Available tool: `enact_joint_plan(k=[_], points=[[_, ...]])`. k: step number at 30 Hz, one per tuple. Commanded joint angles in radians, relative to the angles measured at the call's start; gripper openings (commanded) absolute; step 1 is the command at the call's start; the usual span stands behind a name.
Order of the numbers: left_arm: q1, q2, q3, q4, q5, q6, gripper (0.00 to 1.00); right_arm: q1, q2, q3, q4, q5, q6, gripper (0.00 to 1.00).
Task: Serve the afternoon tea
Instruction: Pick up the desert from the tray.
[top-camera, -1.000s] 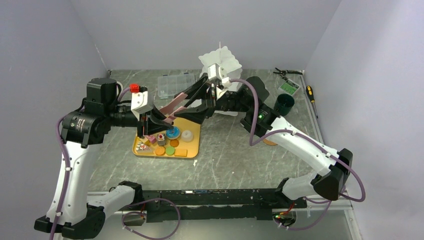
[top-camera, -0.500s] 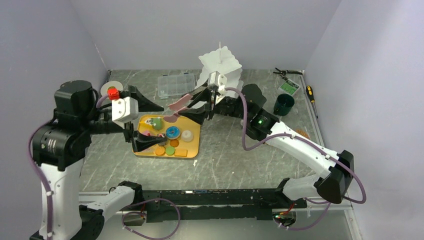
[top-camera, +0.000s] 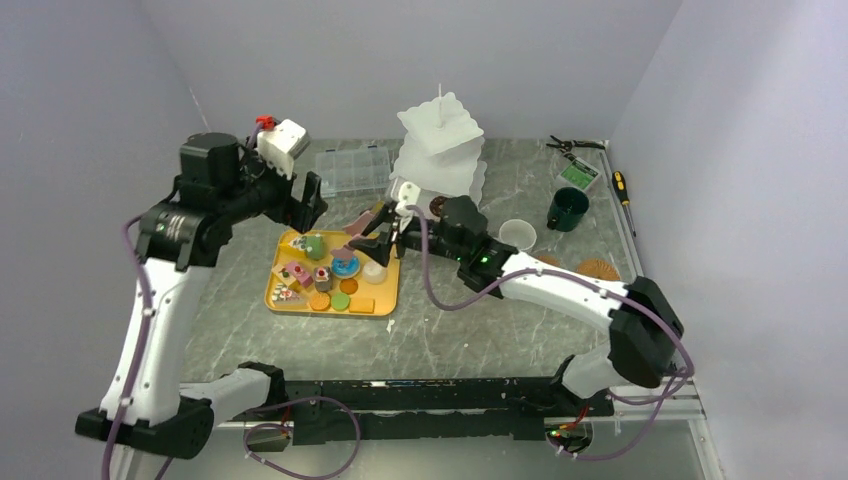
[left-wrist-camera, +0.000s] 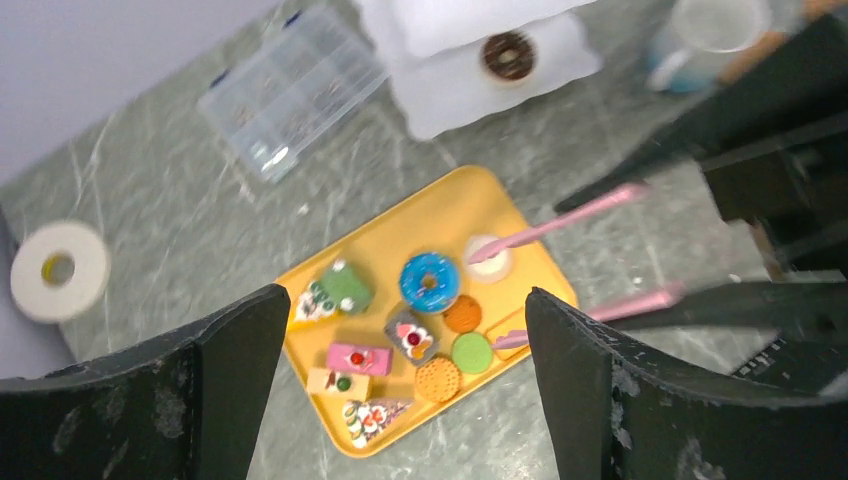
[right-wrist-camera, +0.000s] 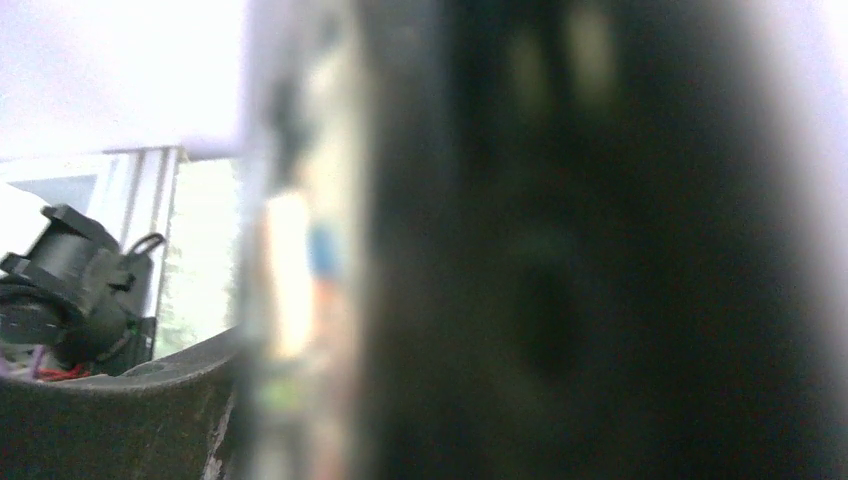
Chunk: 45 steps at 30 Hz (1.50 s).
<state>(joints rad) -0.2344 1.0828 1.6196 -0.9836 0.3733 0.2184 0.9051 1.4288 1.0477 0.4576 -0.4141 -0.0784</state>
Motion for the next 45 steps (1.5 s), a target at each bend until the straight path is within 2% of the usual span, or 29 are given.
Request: enact_joint_plan(k=[1, 8, 13, 25, 37, 45], points=[[0.015, 0.019, -0.036, 0.109, -0.235, -0.076, 0.93, 0.02, 0.07, -0.018, 0.17, 0.098, -0.045, 0.64], [0.036, 0.033, -0.056, 0.183, -0.303, -0.124, 0.93, 0.045, 0.227, -0.025, 0.286, 0.232, -0.092, 0.65], [0.043, 0.025, -0.064, 0.187, -0.278, -0.129, 0.93, 0.053, 0.314, -0.036, 0.372, 0.293, -0.086, 0.67], [0.043, 0.04, -0.037, 0.179, -0.244, -0.101, 0.93, 0.053, 0.461, -0.001, 0.392, 0.298, -0.019, 0.73], [0.044, 0.038, -0.024, 0.17, -0.225, -0.092, 0.93, 0.054, 0.505, 0.014, 0.399, 0.276, 0.033, 0.77], [0.044, 0.035, -0.03, 0.178, -0.217, -0.085, 0.93, 0.054, 0.449, -0.016, 0.424, 0.276, 0.057, 0.78]])
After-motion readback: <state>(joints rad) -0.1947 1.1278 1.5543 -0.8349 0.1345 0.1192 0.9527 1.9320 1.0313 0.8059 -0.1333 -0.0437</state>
